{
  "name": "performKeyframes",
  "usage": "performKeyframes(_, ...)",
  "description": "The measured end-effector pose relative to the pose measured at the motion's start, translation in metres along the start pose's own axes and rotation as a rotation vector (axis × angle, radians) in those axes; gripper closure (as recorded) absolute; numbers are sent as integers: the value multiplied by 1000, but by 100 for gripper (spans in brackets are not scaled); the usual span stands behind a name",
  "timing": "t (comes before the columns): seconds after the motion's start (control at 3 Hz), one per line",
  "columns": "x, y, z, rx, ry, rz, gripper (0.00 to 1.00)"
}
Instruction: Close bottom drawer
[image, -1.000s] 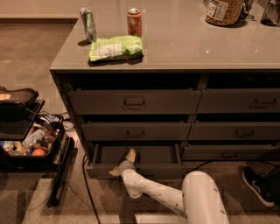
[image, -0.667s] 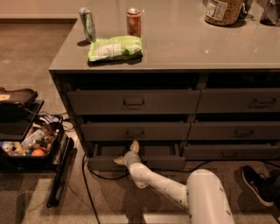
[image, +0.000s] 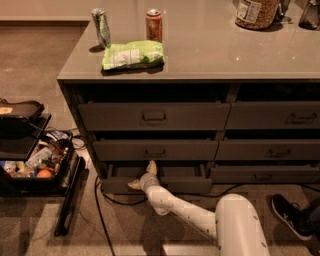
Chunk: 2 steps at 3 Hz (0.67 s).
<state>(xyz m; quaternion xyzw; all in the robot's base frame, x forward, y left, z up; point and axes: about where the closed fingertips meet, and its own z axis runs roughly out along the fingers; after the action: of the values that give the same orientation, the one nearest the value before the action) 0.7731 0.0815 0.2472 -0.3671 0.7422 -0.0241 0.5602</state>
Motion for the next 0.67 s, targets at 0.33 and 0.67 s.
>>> performKeyframes(0.33, 8, -5, -16, 4, -8, 91, 0)
performKeyframes(0.67, 17, -12, -43, 35, -6, 162, 0)
